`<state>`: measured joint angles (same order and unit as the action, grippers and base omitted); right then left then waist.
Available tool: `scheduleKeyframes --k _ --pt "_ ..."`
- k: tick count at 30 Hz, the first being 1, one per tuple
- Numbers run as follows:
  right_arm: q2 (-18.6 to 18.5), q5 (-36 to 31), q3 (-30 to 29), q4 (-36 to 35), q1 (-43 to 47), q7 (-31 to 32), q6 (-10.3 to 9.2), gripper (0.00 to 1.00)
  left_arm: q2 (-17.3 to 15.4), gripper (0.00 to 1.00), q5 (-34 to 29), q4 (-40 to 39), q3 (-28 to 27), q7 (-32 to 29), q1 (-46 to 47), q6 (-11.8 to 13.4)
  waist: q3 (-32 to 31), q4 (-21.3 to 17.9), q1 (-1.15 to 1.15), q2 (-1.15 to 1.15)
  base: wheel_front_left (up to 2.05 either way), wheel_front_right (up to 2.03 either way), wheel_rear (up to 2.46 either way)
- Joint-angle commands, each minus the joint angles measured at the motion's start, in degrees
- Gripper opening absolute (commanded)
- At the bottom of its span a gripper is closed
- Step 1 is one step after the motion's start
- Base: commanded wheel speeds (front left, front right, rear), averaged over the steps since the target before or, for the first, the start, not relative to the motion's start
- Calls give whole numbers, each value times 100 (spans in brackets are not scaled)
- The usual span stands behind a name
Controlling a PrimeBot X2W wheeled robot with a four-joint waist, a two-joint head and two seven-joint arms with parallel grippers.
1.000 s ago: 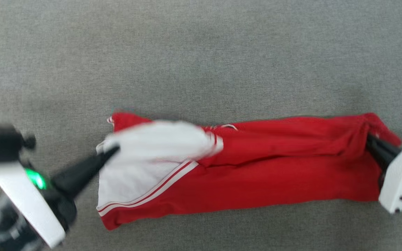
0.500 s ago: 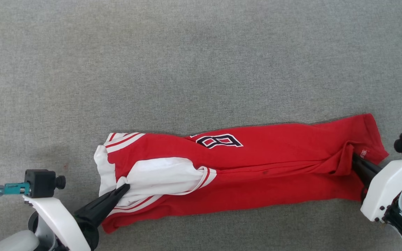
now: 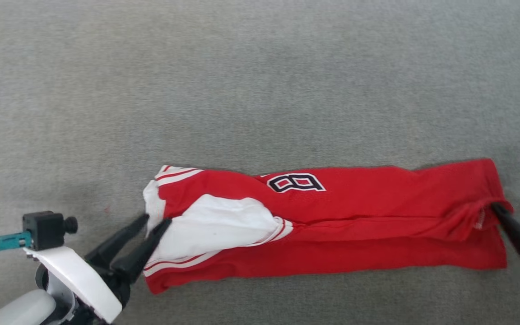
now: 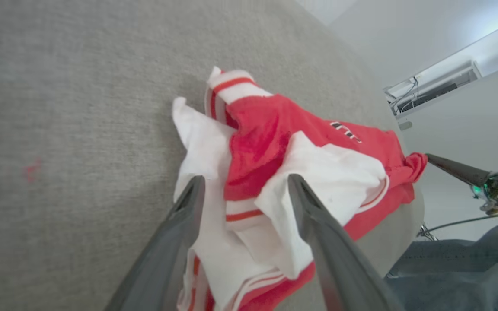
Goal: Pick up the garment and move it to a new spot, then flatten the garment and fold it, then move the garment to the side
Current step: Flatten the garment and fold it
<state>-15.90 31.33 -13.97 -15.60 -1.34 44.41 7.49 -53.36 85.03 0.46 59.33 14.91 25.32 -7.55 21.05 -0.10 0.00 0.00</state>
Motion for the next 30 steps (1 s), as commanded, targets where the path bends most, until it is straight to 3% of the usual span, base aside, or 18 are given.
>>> scheduleKeyframes --k 1,4,10,16,23,24,25,26,27,28,30 --pt "7 28 -207 -36 55 120 0 100 160 100 -165 85 -313 28 -192 14 -66 145 0 0 0 0 0" --pt "152 104 -445 205 -19 258 0 100 577 100 -409 228 -944 28 -582 14 -120 340 0 0 0 0 0" --pt "293 71 -663 1109 -327 403 0 100 1443 100 -1607 776 -2047 31 -1152 13 -195 689 0 0 0 0 0" --pt "341 -49 -580 1961 -548 662 0 100 2315 100 -3272 1171 -3230 32 -1527 13 -247 945 0 0 0 0 0" --pt "428 -163 -591 2461 -517 922 0 99 3050 100 -5066 881 -4476 32 -1933 13 -321 1111 0 0 0 0 0" --pt "449 -169 -597 2489 -508 968 0 83 3123 100 -5253 840 -4600 32 -1991 13 -329 1118 0 0 0 0 0" --pt "449 -169 -597 2489 -508 968 0 83 3123 100 -5253 840 -4600 32 -1991 13 -329 1118 0 0 0 0 0" --pt "472 -178 -616 2511 -506 988 0 40 3187 100 -5366 805 -4665 33 -2038 13 -335 1122 0 0 0 0 0" --pt "500 -207 -651 2533 -502 998 0 15 3253 100 -5447 782 -4728 33 -2078 13 -339 1122 0 0 0 0 0" --pt "518 -221 -663 2548 -515 1019 0 0 3294 100 -5514 766 -4770 33 -2100 13 -341 1119 0 0 0 0 0" --pt "524 -248 -679 2541 -536 1020 0 0 3322 100 -5590 740 -4825 33 -2134 13 -344 1104 0 0 0 0 0"
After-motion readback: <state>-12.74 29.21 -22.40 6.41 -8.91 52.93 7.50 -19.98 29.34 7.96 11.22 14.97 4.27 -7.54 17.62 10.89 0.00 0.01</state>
